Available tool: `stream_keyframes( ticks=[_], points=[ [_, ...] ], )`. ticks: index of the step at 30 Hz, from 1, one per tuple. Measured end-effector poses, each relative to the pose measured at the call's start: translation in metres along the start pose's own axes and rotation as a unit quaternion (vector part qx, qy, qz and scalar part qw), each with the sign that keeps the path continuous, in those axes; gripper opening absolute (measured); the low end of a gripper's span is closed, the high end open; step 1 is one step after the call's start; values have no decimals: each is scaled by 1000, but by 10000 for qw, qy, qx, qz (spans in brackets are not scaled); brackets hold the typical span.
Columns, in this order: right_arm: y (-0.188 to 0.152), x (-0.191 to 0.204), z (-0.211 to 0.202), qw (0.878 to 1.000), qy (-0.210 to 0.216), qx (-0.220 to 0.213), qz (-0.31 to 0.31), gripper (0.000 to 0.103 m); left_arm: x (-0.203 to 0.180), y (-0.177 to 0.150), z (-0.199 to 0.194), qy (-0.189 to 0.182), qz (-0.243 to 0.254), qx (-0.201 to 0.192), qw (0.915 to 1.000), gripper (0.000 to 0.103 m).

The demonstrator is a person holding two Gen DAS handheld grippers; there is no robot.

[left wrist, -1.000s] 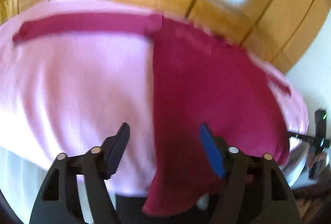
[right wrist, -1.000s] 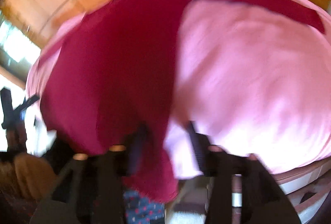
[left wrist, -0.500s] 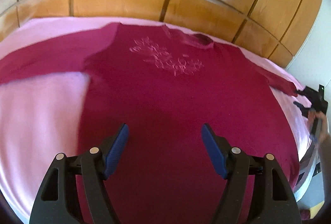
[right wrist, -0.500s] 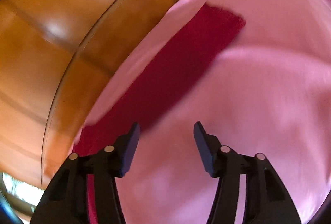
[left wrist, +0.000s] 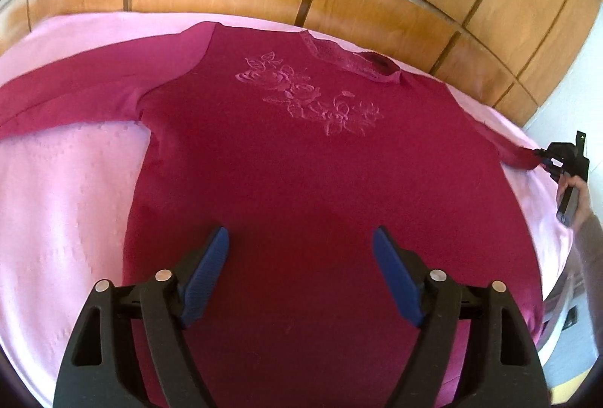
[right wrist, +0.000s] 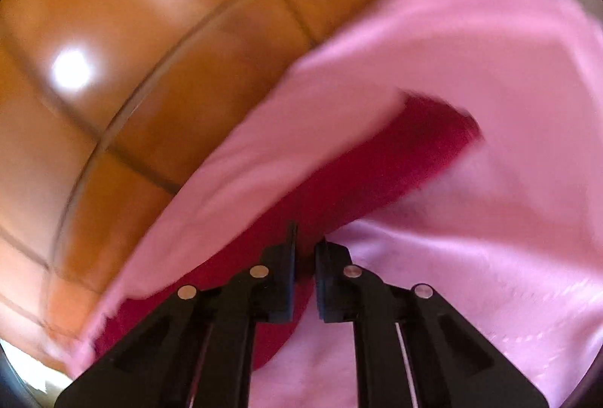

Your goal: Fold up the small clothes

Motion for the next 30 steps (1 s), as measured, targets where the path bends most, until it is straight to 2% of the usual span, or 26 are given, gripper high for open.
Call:
stream_keyframes(
  ticks=[2, 6, 11, 14, 17, 19, 20, 21, 22, 23, 25, 27, 30],
  points=[
    [-6, 33, -4, 9978, 59, 3, -664, 8, 3, 3, -1, -70, -120, -8, 9999, 78],
    [-39, 118, -5, 9824, 445, 125, -1811, 7, 9, 7, -2, -114, -316, -16, 9994, 78],
    [-117, 230, 1, 9476, 1186, 481, -2927, 7, 15, 14, -7, -209, -450, -69, 9987, 78],
    [-165, 281, 7, 9262, 1568, 803, -3334, 6, 22, 19, -7, -347, -644, -70, 9973, 78],
    [-227, 331, 13, 8990, 1831, 1139, -3812, 7, 26, 25, -7, -561, -880, -86, 9945, 76],
    [-257, 350, 13, 8855, 1837, 1178, -4103, 7, 27, 29, -8, -638, -960, -127, 9932, 76],
    [-269, 357, 13, 8784, 1908, 1230, -4207, 15, 27, 31, -9, -667, -978, -157, 9928, 76],
    [-279, 360, 9, 8733, 2036, 1285, -4236, 31, 27, 33, -10, -717, -989, -180, 9924, 76],
    [-287, 359, 2, 8704, 2172, 1323, -4216, 41, 27, 36, -11, -755, -991, -185, 9920, 76],
    [-291, 357, -5, 8699, 2231, 1327, -4194, 48, 28, 39, -12, -787, -997, -202, 9917, 76],
    [-293, 346, -9, 8713, 2322, 1376, -4099, 48, 28, 45, -12, -855, -1004, -232, 9910, 76],
    [-286, 332, -13, 8778, 2393, 1430, -3896, 57, 28, 51, -9, -927, -1049, -226, 9899, 76],
    [-272, 304, -31, 8886, 2449, 1444, -3600, 63, 29, 62, 1, -1070, -1156, -167, 9874, 76]
  ],
)
Point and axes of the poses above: each gripper's, at about its wrist camera, not at the fingertips, and z roughly the way its jaws point, x to its left, y to its top, the point moved 3 cm from there along z, roughly the way its jaws point, and after that the axes turned 1 degree about x, right-handed, at the moved point
